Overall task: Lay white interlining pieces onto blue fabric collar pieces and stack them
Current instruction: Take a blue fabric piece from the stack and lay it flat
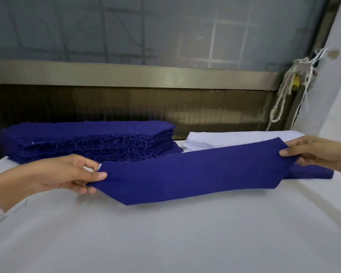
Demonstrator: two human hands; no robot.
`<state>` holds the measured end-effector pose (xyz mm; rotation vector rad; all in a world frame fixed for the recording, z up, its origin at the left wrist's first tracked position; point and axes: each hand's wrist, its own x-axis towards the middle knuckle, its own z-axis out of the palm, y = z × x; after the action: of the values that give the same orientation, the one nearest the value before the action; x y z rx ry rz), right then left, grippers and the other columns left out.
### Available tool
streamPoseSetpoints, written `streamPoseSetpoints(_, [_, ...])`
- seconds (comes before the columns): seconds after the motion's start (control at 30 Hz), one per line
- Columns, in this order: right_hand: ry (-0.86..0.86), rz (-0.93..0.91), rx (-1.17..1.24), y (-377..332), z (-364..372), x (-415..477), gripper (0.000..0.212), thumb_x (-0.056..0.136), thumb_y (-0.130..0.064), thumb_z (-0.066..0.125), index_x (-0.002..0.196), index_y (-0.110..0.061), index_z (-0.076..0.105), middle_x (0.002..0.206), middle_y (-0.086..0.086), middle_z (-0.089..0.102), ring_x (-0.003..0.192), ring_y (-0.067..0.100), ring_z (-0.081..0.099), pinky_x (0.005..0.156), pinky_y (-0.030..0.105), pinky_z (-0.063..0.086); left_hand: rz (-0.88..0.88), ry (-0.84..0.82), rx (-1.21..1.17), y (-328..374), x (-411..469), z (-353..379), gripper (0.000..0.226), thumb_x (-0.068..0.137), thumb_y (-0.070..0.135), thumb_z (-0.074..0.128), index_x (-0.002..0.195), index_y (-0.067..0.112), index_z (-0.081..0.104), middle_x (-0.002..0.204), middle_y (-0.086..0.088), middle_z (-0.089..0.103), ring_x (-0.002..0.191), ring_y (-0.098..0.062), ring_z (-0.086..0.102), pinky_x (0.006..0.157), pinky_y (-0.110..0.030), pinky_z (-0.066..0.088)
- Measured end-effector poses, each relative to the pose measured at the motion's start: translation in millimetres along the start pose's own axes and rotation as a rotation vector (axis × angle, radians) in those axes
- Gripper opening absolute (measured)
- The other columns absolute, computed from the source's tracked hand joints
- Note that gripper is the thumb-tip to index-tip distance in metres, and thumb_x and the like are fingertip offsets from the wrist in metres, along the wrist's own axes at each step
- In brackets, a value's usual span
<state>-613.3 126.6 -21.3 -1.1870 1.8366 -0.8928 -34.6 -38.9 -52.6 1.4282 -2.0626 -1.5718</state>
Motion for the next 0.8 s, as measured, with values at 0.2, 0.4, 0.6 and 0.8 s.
streamPoseSetpoints(0.2, [0.343,0.135,0.293,13,-22,8,0.042,0.091,-0.011,0.068,0.062,-0.019,0.039,0.040,-0.004,0.024,0.029,0.006,0.020,0.025,0.017,0.019,0.108,0.069,-0.054,55,38,44,0.029,0.068,0.036,0.079,0.081,0.011,0.074,0.076,-0.008,0.069,0.065,-0.008,0.065,0.059,-0.015,0.056])
streamPoseSetpoints(0.4, [0.674,0.186,0.365,36,-45,24,0.030,0.090,-0.017,0.072,0.069,-0.010,0.052,0.044,0.003,0.039,0.042,0.014,0.028,0.028,0.016,0.021,0.188,0.074,-0.120,96,83,87,0.017,0.086,0.023,0.074,0.090,0.008,0.078,0.073,-0.006,0.072,0.060,-0.006,0.066,0.061,-0.015,0.057])
streamPoseSetpoints(0.6, [0.878,0.168,0.376,62,-67,36,0.030,0.085,-0.016,0.080,0.073,-0.008,0.053,0.068,0.009,0.048,0.052,0.020,0.038,0.031,0.017,0.032,0.183,0.104,-0.189,121,115,126,0.019,0.088,0.019,0.074,0.100,0.004,0.076,0.070,-0.002,0.072,0.054,-0.005,0.064,0.054,-0.014,0.055])
streamPoseSetpoints(0.8, [0.940,0.155,0.332,88,-70,43,0.028,0.086,-0.013,0.079,0.102,0.000,0.060,0.102,0.016,0.059,0.085,0.030,0.058,0.034,0.017,0.046,0.162,0.142,-0.111,124,133,149,0.020,0.088,0.026,0.075,0.093,0.006,0.076,0.056,0.005,0.069,0.039,0.000,0.054,0.036,-0.012,0.036])
